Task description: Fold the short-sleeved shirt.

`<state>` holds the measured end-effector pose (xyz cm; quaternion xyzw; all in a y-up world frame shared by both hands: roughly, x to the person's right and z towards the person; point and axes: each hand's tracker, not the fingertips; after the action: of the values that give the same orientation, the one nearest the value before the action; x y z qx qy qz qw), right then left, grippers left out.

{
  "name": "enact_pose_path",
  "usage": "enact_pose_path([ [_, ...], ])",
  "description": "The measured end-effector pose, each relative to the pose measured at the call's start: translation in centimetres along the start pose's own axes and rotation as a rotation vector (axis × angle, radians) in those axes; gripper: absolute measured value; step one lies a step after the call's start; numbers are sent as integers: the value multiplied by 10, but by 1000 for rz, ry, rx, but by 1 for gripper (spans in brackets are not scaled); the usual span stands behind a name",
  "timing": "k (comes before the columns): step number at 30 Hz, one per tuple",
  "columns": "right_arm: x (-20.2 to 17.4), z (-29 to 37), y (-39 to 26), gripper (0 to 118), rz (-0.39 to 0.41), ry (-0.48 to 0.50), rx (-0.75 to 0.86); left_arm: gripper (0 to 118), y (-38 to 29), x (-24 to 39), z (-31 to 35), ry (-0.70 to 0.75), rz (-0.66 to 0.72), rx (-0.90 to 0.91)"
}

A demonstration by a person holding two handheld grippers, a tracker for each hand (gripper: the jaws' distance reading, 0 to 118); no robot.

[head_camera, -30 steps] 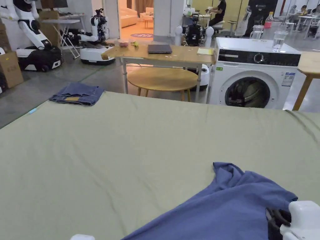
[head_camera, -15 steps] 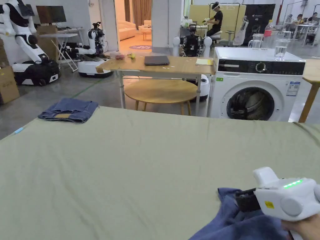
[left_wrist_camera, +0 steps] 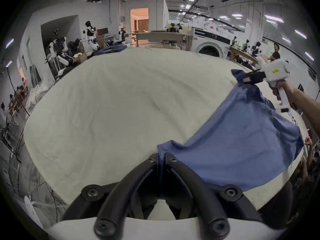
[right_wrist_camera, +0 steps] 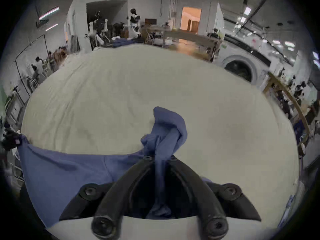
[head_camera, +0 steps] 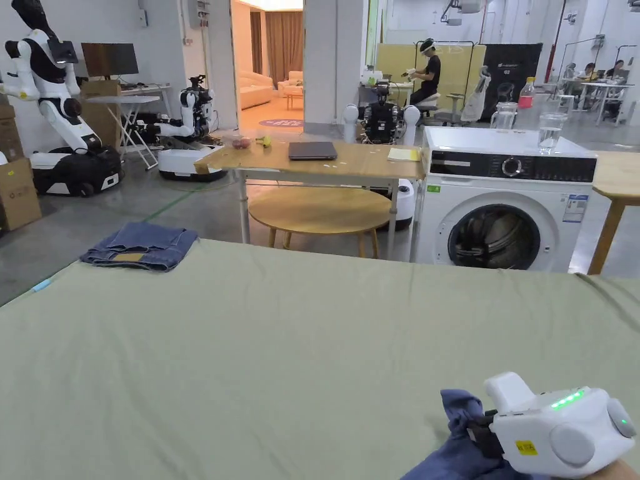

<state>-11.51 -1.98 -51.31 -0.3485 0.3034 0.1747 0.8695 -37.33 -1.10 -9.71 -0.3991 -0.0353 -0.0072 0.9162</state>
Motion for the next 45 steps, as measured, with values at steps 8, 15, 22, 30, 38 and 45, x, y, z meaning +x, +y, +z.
enact_pose_path([
  [8, 14, 182, 24, 6, -50, -185, 244, 1, 60, -14, 5, 68, -17, 137],
  [15, 53, 319, 46, 6, -74, -273, 464, 1, 163, -23, 64, 81, -7, 362],
  [22, 87, 393, 91, 6, -138, -369, 690, 1, 288, -11, 122, 127, -98, 551],
  [30, 114, 430, 159, 6, -182, -424, 810, 1, 402, -13, 172, 166, -88, 714],
  [38, 112, 468, 215, 6, -124, -530, 903, 1, 462, -4, 217, 352, -74, 821],
  [45, 118, 444, 208, 6, -112, -554, 867, 1, 453, 3, 189, 409, -39, 776],
])
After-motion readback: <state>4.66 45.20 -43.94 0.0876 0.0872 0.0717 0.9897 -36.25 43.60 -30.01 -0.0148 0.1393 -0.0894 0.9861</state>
